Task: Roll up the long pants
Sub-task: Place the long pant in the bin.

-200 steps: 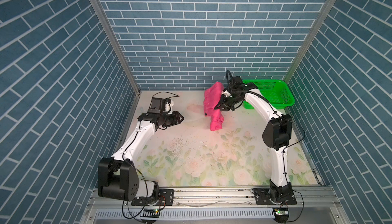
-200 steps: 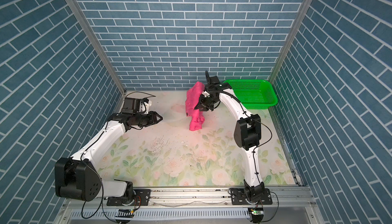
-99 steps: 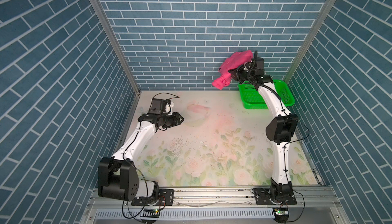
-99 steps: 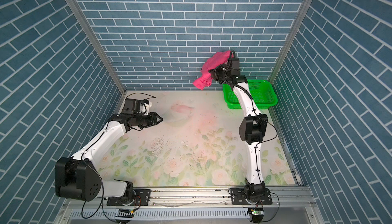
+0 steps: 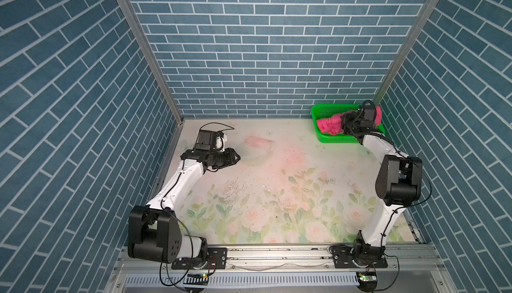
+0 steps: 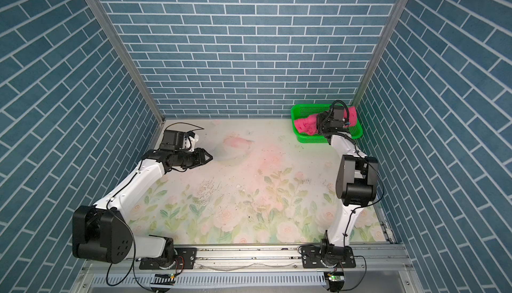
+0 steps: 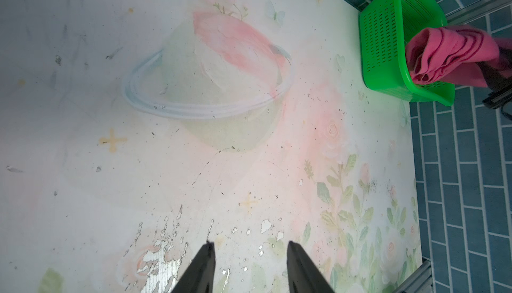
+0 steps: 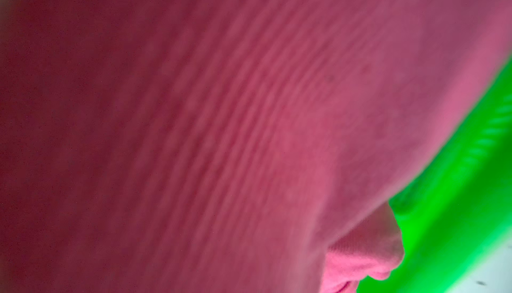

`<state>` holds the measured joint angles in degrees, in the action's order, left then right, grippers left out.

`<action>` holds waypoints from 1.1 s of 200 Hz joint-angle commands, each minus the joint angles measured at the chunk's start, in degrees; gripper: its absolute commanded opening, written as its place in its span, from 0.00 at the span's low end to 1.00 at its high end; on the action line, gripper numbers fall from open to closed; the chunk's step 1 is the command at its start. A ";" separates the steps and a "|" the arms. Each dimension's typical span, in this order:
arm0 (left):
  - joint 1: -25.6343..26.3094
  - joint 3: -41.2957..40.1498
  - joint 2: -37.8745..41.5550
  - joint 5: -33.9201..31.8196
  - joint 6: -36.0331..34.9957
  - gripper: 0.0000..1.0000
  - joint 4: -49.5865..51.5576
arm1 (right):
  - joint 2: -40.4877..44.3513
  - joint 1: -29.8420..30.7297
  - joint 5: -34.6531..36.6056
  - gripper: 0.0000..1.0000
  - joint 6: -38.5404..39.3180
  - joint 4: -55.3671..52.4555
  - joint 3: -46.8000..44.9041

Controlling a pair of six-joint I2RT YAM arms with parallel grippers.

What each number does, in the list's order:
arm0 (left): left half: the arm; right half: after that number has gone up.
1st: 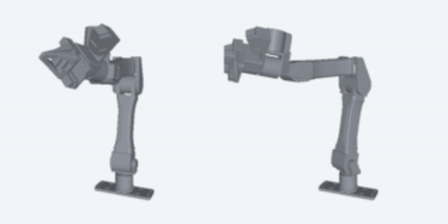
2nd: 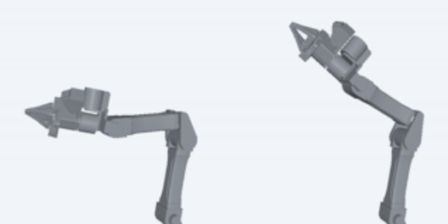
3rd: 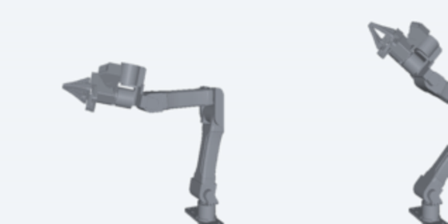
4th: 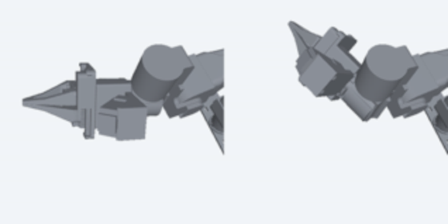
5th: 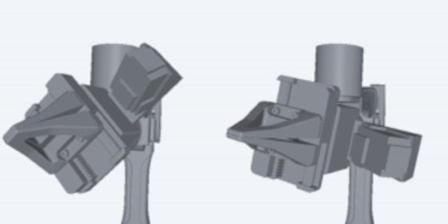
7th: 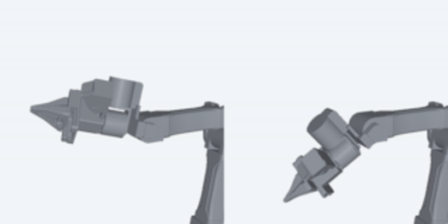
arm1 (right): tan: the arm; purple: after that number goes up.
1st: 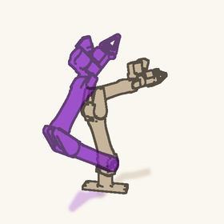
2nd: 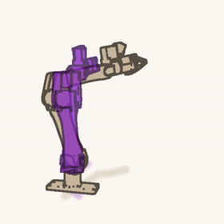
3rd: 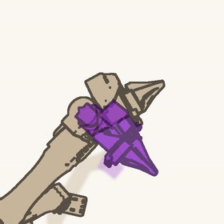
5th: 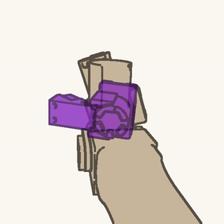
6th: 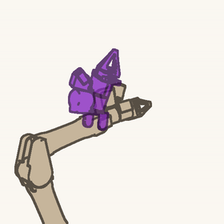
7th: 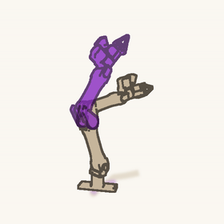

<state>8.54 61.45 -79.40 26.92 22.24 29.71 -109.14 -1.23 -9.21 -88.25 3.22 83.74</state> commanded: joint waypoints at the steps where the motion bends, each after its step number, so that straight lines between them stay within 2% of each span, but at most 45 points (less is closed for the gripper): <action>1: -0.36 0.42 -0.49 0.59 -0.36 0.47 0.26 | 4.57 0.56 0.71 0.00 -3.39 17.41 0.99; 41: -0.36 0.07 -0.28 0.38 -0.26 0.47 0.33 | -1.17 0.09 1.22 0.00 -8.70 21.86 1.69; 85: -0.36 -1.17 0.97 -0.46 -0.35 0.47 1.05 | -8.43 0.01 5.28 0.00 -16.92 27.37 -1.30; 139: -0.38 -1.60 0.80 -0.81 -0.75 0.47 1.60 | -12.45 -0.52 4.47 0.00 -14.95 26.64 -1.23; 144: -0.44 -1.60 0.66 -0.81 -0.79 0.47 1.58 | -12.58 -0.52 4.43 0.14 -14.98 26.50 -1.22; 151: -0.44 -1.58 0.34 -0.81 -0.79 0.47 1.50 | -12.80 -0.61 4.46 0.43 -14.87 26.60 -1.13; 160: -0.45 -1.45 0.09 -0.66 -0.67 0.47 1.32 | -12.87 -0.68 4.47 0.91 -14.70 27.15 -1.22; 162: -0.43 -1.47 0.00 -0.64 -0.63 0.47 1.25 | -12.88 -0.63 3.28 0.97 -14.63 27.27 -1.22; 191: -0.37 -0.30 -0.84 -0.54 -0.29 0.47 1.05 | -11.04 -0.83 0.14 0.99 -11.29 26.19 0.25; 220: -0.41 1.83 -0.43 -2.58 -0.67 0.47 2.07 | -3.88 -0.54 -3.11 0.99 -5.28 20.72 -0.02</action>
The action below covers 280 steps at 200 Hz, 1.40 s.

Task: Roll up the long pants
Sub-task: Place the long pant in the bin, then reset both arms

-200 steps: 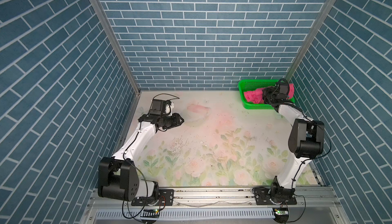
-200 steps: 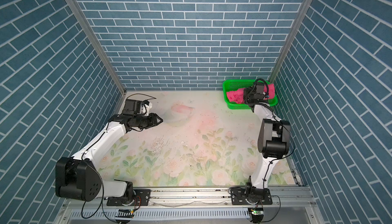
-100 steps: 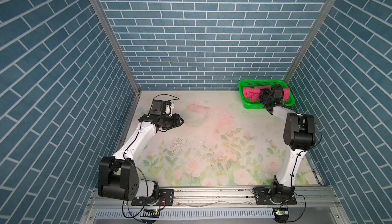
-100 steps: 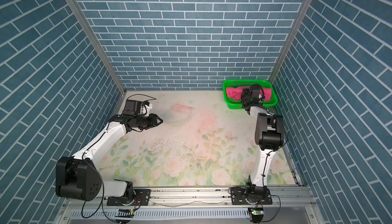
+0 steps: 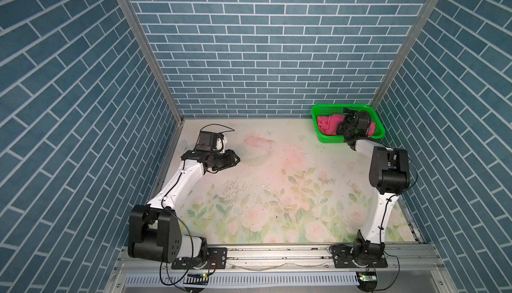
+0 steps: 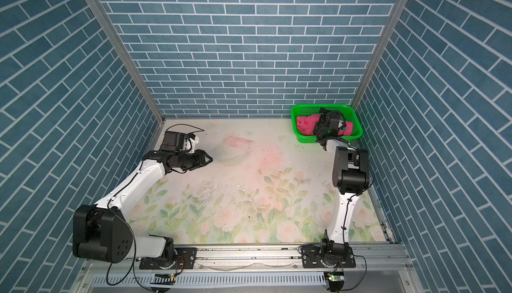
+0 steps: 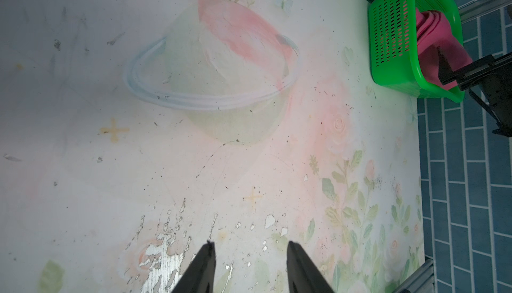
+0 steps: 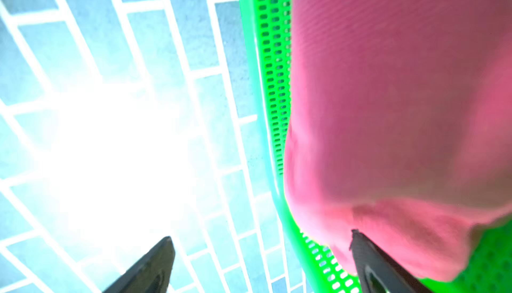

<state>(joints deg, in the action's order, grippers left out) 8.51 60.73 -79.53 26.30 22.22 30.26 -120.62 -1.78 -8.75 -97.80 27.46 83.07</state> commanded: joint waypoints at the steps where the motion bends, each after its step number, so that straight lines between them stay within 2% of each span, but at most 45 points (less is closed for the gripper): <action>1: -0.36 2.64 -0.42 -2.05 -0.62 0.47 1.54 | 7.94 0.06 -3.69 1.00 4.54 -3.76 0.54; 25: -0.42 4.16 0.88 -4.49 -0.75 0.47 1.74 | 17.87 0.29 -9.10 0.99 13.63 -12.92 -2.18; 45: -0.39 5.37 3.25 -11.01 -2.07 0.51 2.34 | 27.53 1.23 -13.77 0.99 31.46 -28.63 -2.53; 58: -0.42 5.22 5.82 -16.90 -3.49 0.56 1.49 | 32.81 1.85 -14.73 0.99 45.66 -39.16 -3.08; 68: -0.38 3.63 8.45 -23.67 -4.58 0.60 -0.67 | 36.01 2.32 -11.92 1.00 54.53 -47.31 -4.47; 83: -0.40 -0.65 11.75 -37.34 -6.06 0.67 -5.01 | 40.12 2.99 -0.48 0.99 61.25 -53.24 -12.24; 91: -0.41 -4.78 13.52 -42.88 -8.25 0.72 -9.49 | 42.41 2.92 0.67 0.99 65.52 -49.39 -19.63; 100: -0.38 -11.09 16.21 -45.22 -12.32 0.78 -17.29 | 44.68 2.84 -1.76 0.99 75.24 -44.25 -27.44; 116: -0.40 -23.20 21.24 -51.03 -16.43 0.79 -32.75 | 47.84 2.85 4.66 0.99 79.28 -35.18 -39.21; 128: -0.43 -32.44 24.33 -51.61 -19.21 0.79 -45.35 | 49.87 2.66 9.57 0.98 80.77 -23.23 -47.71; 131: -0.43 -34.88 25.08 -51.62 -19.50 0.79 -48.72 | 50.32 1.85 9.03 0.99 80.54 -23.50 -48.37; 143: -0.43 -44.22 27.27 -50.31 -20.19 0.88 -63.15 | 51.90 0.90 8.64 0.99 84.40 -14.34 -51.40; 152: -0.51 -50.52 27.24 -48.95 -20.24 0.99 -73.48 | 52.83 0.99 9.27 0.99 87.69 -7.34 -54.11; 164: -0.52 -56.56 24.04 -48.51 -18.61 1.00 -86.04 | 51.38 0.91 11.97 0.99 89.81 -3.55 -55.55; 177: -0.60 -57.40 17.42 -49.63 -17.55 1.00 -90.52 | 49.44 0.81 11.22 0.99 93.26 -0.13 -56.66; 188: -1.00 -53.70 14.60 -49.46 -16.88 1.00 -85.88 | 48.28 0.81 11.24 0.99 93.85 6.22 -59.50; 198: -1.27 -54.27 11.78 -49.18 -16.55 1.00 -92.28 | 46.88 0.73 11.94 0.99 94.01 9.51 -60.91; 212: -2.38 -52.70 7.02 -46.54 -16.85 1.00 -96.26 | 43.78 0.40 12.41 0.99 93.76 15.57 -62.83; 232: -3.02 -48.18 2.47 -44.91 -19.31 1.00 -93.74 | 40.17 -0.05 11.50 0.99 94.77 20.46 -63.27; 253: -4.76 -51.34 -4.29 -42.72 -19.17 1.00 -106.44 | 32.36 -0.58 8.29 0.99 95.30 31.61 -65.32; 261: -5.40 -52.32 -7.83 -42.37 -19.22 1.00 -112.26 | 33.52 -0.59 8.07 0.99 95.78 25.19 -63.40; 271: -5.86 -49.30 -6.05 -41.26 -18.23 1.00 -102.64 | 32.38 -0.66 5.75 0.99 96.21 21.94 -60.61; 280: -5.49 -49.36 -7.58 -39.75 -20.06 1.00 -105.80 | 33.12 -0.85 7.20 0.99 95.91 20.93 -60.58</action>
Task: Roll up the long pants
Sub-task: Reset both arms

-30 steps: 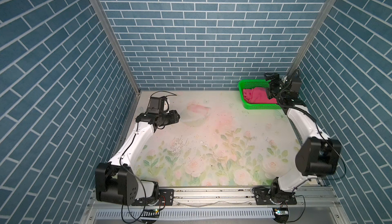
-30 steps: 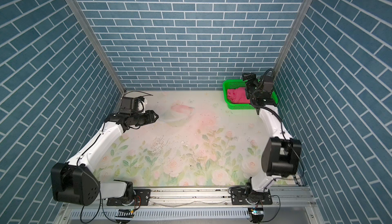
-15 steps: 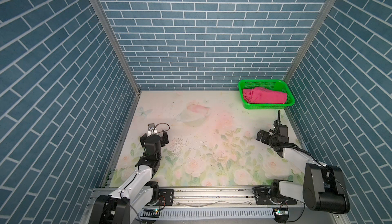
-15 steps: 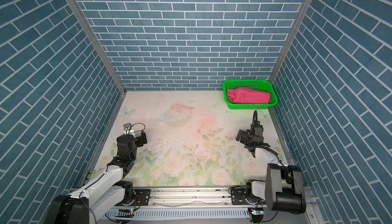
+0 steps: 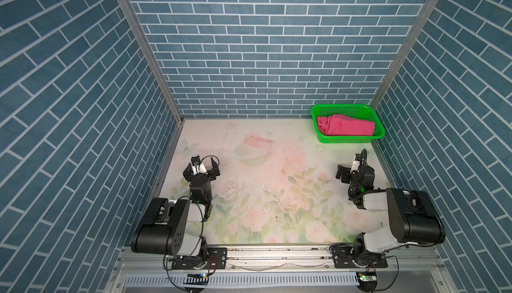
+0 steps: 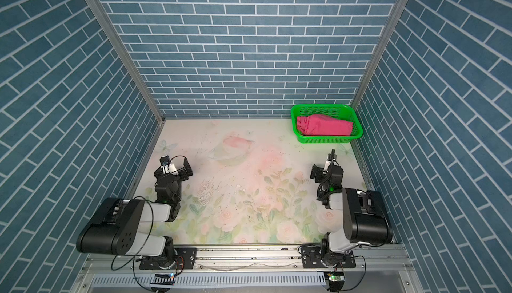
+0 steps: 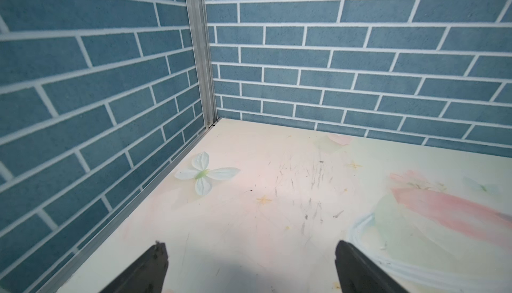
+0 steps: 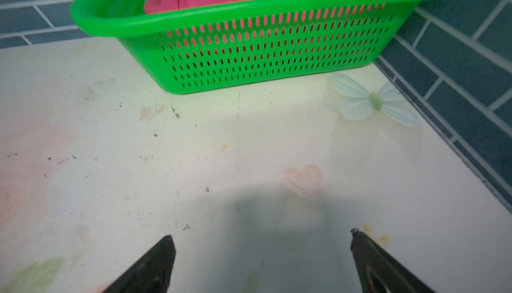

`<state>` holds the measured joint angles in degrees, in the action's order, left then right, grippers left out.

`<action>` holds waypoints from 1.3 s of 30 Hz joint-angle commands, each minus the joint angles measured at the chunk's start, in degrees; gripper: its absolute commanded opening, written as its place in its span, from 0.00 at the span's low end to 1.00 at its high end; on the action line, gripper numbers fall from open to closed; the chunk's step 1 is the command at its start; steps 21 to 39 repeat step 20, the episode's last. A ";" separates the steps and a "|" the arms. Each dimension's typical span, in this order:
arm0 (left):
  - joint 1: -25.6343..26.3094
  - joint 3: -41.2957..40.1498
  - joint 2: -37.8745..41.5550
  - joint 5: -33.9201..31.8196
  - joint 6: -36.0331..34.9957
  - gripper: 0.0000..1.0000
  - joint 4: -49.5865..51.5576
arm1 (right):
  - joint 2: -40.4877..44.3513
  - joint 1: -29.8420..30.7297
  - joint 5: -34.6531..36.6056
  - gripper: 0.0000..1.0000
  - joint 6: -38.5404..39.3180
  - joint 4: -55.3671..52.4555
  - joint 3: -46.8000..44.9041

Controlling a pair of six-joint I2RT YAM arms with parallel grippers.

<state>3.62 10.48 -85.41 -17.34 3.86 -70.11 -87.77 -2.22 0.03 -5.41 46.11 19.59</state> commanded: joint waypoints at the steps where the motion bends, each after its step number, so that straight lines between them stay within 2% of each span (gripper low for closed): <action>1: -0.57 0.87 -1.61 4.12 -1.77 1.00 -5.15 | 0.16 -0.37 -1.30 0.99 3.45 2.66 2.81; 2: -0.54 1.78 -0.96 5.05 -1.79 1.00 -2.19 | -0.13 -0.33 -1.35 1.00 3.07 3.00 2.76; 3: -0.54 1.33 -1.51 4.92 -1.84 1.00 -4.24 | 0.18 -0.35 -1.18 0.99 3.38 2.06 3.05; 39: -0.50 1.63 -1.26 5.01 -1.79 1.00 -3.24 | -0.04 -0.44 -2.24 0.99 3.47 2.49 2.99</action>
